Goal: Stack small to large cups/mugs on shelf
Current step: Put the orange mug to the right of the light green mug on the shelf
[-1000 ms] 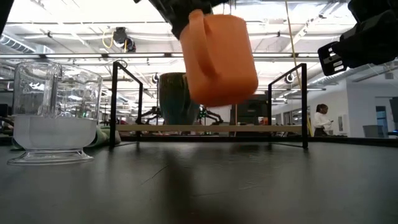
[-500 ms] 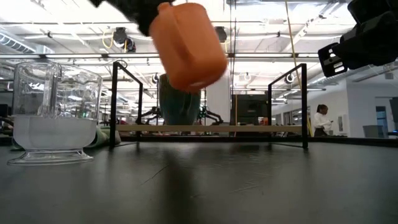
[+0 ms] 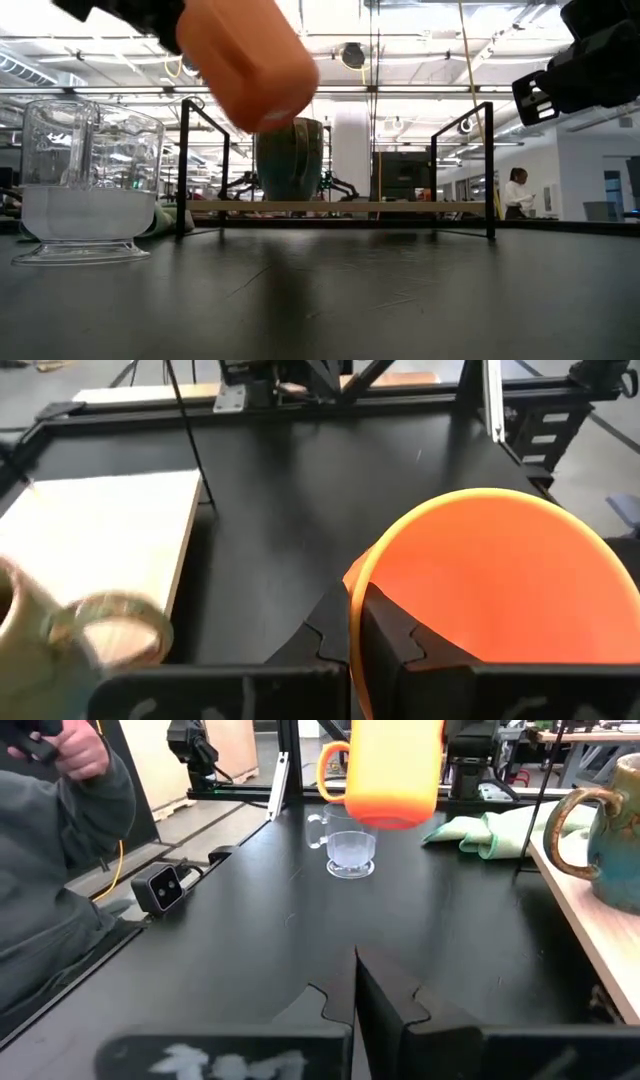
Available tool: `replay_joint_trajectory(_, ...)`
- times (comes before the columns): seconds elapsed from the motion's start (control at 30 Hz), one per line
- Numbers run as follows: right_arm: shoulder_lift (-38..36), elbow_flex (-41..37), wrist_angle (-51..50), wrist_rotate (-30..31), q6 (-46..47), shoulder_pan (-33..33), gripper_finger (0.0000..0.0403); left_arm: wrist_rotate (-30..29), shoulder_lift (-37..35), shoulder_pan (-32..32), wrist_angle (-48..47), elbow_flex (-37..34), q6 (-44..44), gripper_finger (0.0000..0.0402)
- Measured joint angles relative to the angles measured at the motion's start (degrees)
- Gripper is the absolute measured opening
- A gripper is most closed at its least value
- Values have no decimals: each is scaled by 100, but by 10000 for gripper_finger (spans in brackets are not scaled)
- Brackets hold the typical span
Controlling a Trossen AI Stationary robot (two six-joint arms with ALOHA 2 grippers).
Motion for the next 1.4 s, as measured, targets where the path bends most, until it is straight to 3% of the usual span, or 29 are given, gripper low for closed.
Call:
replay_joint_trajectory(0.17, -24, -277, 305, 0, 15, 0, 0, -272, -247, -52, 439, -431, -48, 5)
replay_joint_trajectory(0.57, -203, -577, 681, -15, 101, 0, 0, -247, -558, 144, 2396, -1532, -54, 5)
replay_joint_trajectory(0.8, -231, -584, 714, -15, -2, -1, 0, 159, -402, 347, 2966, -1367, 106, 5)
replay_joint_trajectory(0.9, -233, -588, 755, -15, -2, 0, 0, 240, -406, 589, 2738, -988, 153, 5)
replay_joint_trajectory(1.4, -234, -599, 797, -15, -2, 0, 0, 1450, -276, 2072, -554, 1513, 368, 5)
